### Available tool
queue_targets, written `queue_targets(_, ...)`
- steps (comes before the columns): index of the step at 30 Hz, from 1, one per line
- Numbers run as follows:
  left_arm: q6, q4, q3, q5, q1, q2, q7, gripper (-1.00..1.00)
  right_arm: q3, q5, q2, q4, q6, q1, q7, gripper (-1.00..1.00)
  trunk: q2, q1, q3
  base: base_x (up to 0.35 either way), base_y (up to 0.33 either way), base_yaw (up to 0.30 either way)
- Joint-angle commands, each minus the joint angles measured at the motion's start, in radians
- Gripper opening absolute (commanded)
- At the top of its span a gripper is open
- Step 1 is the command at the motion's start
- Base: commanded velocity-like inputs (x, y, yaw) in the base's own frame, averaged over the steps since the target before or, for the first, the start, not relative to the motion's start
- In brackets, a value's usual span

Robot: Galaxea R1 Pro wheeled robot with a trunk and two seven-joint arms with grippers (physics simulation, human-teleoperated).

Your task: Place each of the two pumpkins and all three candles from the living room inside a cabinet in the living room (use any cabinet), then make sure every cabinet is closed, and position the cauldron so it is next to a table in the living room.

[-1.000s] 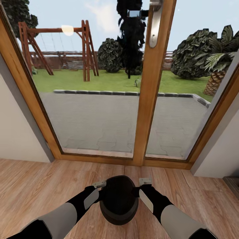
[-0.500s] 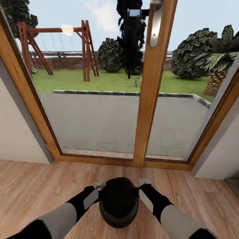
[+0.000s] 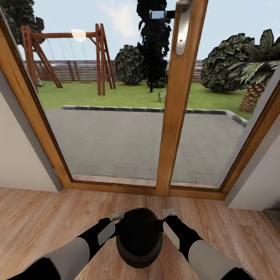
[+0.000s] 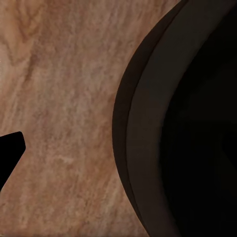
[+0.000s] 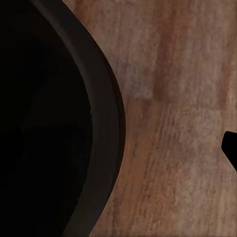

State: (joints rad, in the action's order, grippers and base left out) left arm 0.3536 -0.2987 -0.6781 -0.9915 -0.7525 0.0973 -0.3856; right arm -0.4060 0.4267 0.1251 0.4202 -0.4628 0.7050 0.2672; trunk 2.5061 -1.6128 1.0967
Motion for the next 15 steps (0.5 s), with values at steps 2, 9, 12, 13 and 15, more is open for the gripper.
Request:
queue_targets(2,0.002,-0.002,-0.008,-0.008,-0.001,-0.001,-0.007,1.00,-0.008,0.010,-0.001,0.002,-0.004,0.001,0.009,1.00,0.000,0.000,0.001,0.000,0.000,0.000)
queue_targets(9,0.002,-0.002,-0.008,-0.006,-0.001,-0.001,-0.010,1.00,-0.008,0.010,-0.001,0.002,-0.004,0.001,0.008,1.00,0.000,0.000,0.001,0.000,0.000,0.000)
queue_targets(12,0.002,-0.002,-0.008,-0.006,-0.001,0.000,-0.011,1.00,-0.009,0.010,-0.001,0.002,-0.004,0.001,0.008,1.00,0.000,0.000,0.001,0.000,0.000,0.000)
queue_targets(13,0.002,-0.002,-0.008,-0.006,-0.001,0.000,-0.011,1.00,-0.009,0.010,-0.001,0.002,-0.004,0.001,0.007,1.00,0.000,0.000,0.001,0.000,0.000,0.000)
queue_targets(15,0.001,-0.002,-0.008,-0.006,-0.001,0.001,-0.012,1.00,-0.009,0.010,0.000,0.002,-0.004,0.001,0.006,1.00,0.001,0.000,0.005,0.000,0.000,0.000)
